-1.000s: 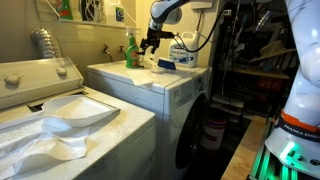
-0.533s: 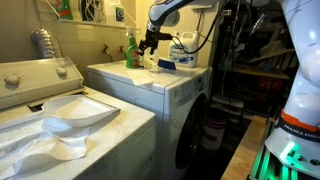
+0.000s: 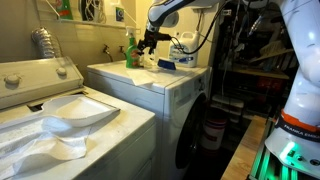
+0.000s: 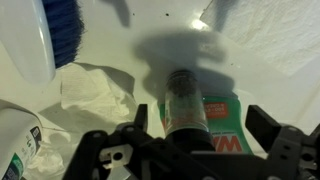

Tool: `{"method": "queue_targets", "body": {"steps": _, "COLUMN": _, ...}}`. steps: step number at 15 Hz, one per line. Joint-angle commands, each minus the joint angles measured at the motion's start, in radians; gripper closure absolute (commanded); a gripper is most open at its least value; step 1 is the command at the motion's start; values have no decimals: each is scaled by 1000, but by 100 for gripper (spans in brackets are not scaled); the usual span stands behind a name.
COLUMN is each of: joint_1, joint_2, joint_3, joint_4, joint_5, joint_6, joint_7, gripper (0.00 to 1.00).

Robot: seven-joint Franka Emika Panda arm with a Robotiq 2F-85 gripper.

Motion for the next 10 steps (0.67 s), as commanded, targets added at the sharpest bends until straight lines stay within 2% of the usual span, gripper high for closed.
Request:
{"method": "queue_targets", "body": {"steps": 1, "joint_1": -6, "joint_2": 43, "joint_3": -3, "joint_4": 33, "joint_5": 3, "joint_6": 41, "joint_7": 3, "gripper": 0}}
{"method": "queue_targets", "body": {"steps": 10, "joint_1": -9, "joint_2": 115, "joint_3": -1, "joint_4": 71, "joint_5": 2, "joint_6": 134, "joint_7": -8, "gripper": 0}}
